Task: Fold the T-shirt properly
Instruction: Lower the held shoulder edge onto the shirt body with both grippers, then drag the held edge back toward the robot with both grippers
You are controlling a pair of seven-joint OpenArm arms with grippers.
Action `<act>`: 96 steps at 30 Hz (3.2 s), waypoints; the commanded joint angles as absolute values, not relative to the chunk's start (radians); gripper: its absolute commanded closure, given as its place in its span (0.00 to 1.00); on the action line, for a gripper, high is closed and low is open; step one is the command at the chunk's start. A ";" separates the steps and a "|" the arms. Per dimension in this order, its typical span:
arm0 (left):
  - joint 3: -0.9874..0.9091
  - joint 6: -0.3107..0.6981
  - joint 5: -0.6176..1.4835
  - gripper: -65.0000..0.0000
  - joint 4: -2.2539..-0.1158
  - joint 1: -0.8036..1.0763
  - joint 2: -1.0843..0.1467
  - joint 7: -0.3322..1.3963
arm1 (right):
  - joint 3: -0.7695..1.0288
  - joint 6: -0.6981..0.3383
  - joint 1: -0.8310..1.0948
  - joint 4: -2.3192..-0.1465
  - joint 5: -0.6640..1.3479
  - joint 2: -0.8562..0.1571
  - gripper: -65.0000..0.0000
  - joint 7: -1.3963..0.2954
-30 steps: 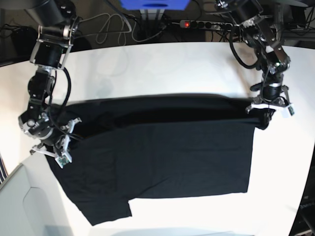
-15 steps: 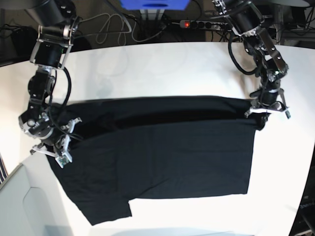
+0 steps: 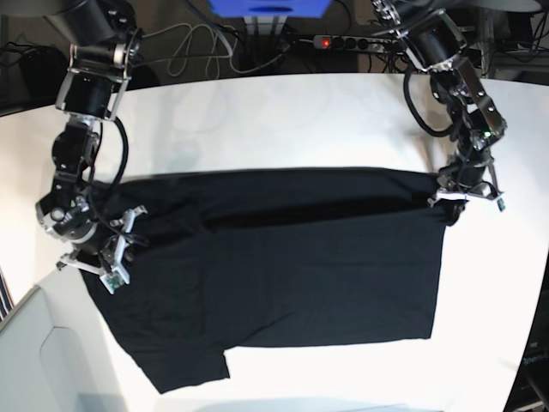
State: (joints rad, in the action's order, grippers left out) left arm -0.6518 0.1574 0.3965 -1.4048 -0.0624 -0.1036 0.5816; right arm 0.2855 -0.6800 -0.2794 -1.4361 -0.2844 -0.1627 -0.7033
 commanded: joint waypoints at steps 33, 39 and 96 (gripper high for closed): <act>-0.722 0.170 0.512 0.53 -1.537 0.059 -0.079 0.572 | 0.295 -0.698 -0.171 -1.569 -0.272 -0.188 0.34 -0.685; -0.719 0.171 0.512 0.53 -1.428 0.030 -0.108 0.570 | 0.295 -0.698 -0.162 -1.577 -0.274 -0.191 0.34 -0.685; -0.723 0.171 0.667 1.00 -1.363 0.165 -0.153 0.581 | 0.602 -0.698 -0.027 -1.552 -0.272 -0.268 1.00 -0.687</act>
